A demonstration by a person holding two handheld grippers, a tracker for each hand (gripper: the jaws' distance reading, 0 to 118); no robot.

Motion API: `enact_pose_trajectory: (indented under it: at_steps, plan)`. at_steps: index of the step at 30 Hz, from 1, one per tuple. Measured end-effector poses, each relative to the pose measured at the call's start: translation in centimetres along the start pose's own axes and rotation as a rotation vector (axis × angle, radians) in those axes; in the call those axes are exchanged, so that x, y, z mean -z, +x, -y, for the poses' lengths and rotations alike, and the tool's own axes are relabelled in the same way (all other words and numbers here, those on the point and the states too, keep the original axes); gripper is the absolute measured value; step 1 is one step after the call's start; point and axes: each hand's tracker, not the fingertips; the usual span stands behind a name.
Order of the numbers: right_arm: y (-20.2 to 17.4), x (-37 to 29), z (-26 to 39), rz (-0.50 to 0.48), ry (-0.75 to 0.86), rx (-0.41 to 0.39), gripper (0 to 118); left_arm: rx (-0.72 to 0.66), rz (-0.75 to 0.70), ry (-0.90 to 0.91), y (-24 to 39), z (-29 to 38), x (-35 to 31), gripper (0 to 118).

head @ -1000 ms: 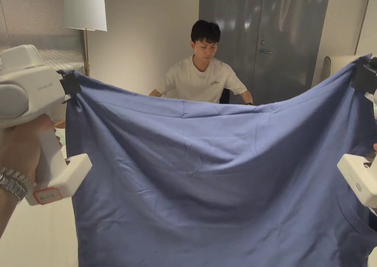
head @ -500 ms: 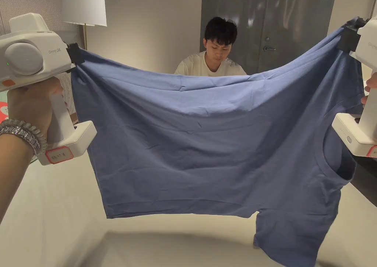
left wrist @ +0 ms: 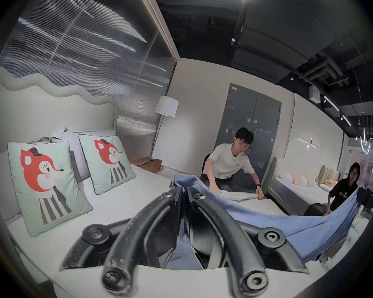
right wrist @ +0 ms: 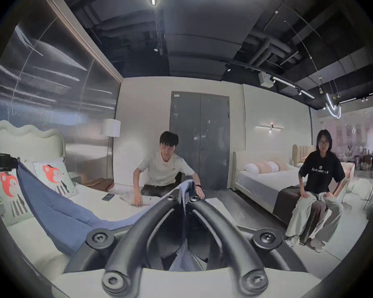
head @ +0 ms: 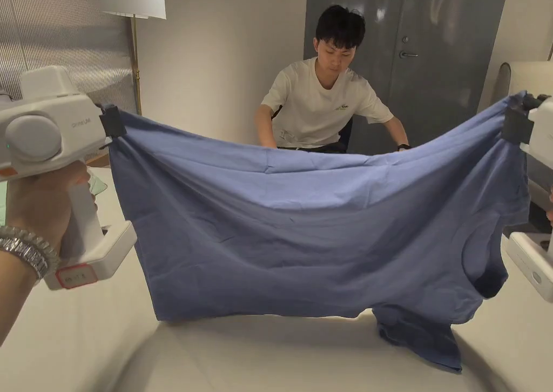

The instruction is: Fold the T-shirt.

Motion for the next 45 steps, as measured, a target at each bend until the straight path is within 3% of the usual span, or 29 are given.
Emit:
enact_pose_trajectory:
  at_steps: [4,8,16,19,25,31,36,45]
  plan:
    - [0.4,-4.1,2.7,-0.019,-0.064,-0.03,1,0.061,0.003,-0.035,-1.3,2.7,-3.8,2]
    - [1.1,-8.9,5.6,-0.046,-0.145,0.0,1,0.082,0.01,-0.086,-2.8,5.5,-8.0,2]
    - [2.3,-19.2,11.4,-0.082,-0.325,0.015,1,0.055,0.02,-0.221,-6.3,11.6,-18.2,2]
    - [2.8,-23.3,13.3,-0.09,-0.408,0.053,1,0.039,-0.003,-0.308,-7.9,14.4,-21.7,2]
    - [3.0,-29.9,17.4,-0.102,-0.551,0.049,1,0.023,-0.074,-0.472,-11.7,20.2,-27.0,2]
    - [3.5,-34.2,23.1,-0.089,-0.716,0.052,1,0.003,-0.127,-0.607,-13.9,24.5,-30.2,2]
    - [2.7,-36.6,25.1,-0.085,-0.82,0.013,1,0.063,-0.151,-0.715,-14.9,27.6,-31.1,2]
    - [3.8,-38.2,28.8,-0.038,-0.884,0.007,1,0.099,-0.243,-0.798,-16.7,29.8,-31.8,0]
